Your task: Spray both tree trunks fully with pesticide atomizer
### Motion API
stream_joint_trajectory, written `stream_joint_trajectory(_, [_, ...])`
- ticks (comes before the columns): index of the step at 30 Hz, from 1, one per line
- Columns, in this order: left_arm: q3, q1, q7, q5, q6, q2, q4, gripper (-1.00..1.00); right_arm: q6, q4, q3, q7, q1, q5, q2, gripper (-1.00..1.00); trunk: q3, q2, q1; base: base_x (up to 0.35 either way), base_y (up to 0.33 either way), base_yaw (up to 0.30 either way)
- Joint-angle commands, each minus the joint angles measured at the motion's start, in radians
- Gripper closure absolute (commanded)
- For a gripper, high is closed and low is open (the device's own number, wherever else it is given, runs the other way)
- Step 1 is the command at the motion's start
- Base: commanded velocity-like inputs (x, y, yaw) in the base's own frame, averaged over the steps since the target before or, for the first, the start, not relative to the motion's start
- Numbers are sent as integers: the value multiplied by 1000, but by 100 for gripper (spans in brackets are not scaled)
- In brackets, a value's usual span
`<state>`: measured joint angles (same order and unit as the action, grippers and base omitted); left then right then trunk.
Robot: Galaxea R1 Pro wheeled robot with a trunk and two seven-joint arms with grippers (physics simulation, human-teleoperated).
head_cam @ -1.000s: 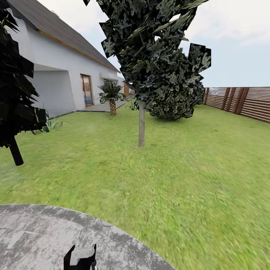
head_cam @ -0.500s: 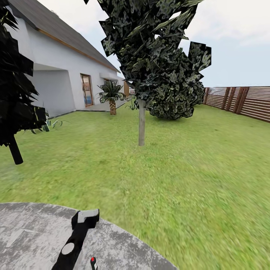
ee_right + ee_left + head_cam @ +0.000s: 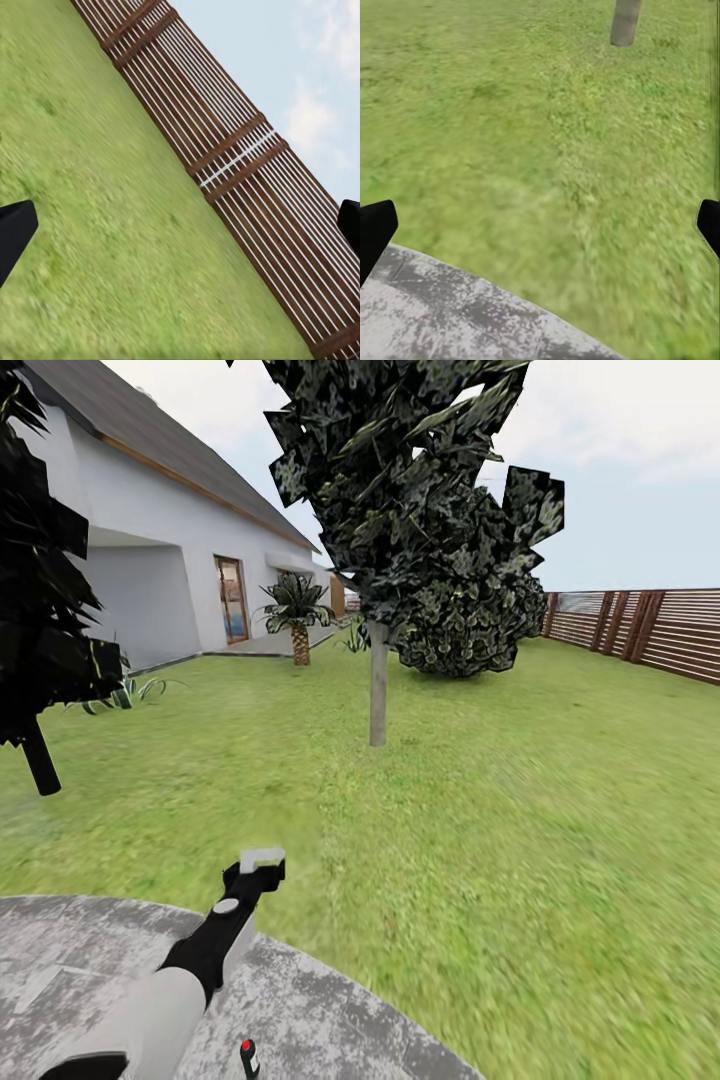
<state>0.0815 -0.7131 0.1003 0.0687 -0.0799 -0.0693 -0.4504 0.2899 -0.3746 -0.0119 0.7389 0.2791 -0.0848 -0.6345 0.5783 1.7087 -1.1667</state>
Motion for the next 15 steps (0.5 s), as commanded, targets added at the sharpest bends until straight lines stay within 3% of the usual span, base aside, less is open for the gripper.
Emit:
stream_joint_trajectory(1, [0,-3,-4,0,-25,0,26,-100,0,0,0,0,0,0,0,-100,3,7,-4,0,0,0])
stream_joint_trajectory(5, [2,-11,-32,0,-102,4,103,-100,0,0,1,-1,0,1,1,-100,16,35,-19,0,0,0])
stream_joint_trajectory(10, [4,-13,-43,0,-140,14,124,-100,0,2,1,-6,0,2,2,-100,31,70,-38,0,0,0])
stream_joint_trajectory(15, [5,-14,-46,-3,-157,44,131,-100,1,23,-1,-77,0,3,1,-100,47,105,-58,0,0,0])
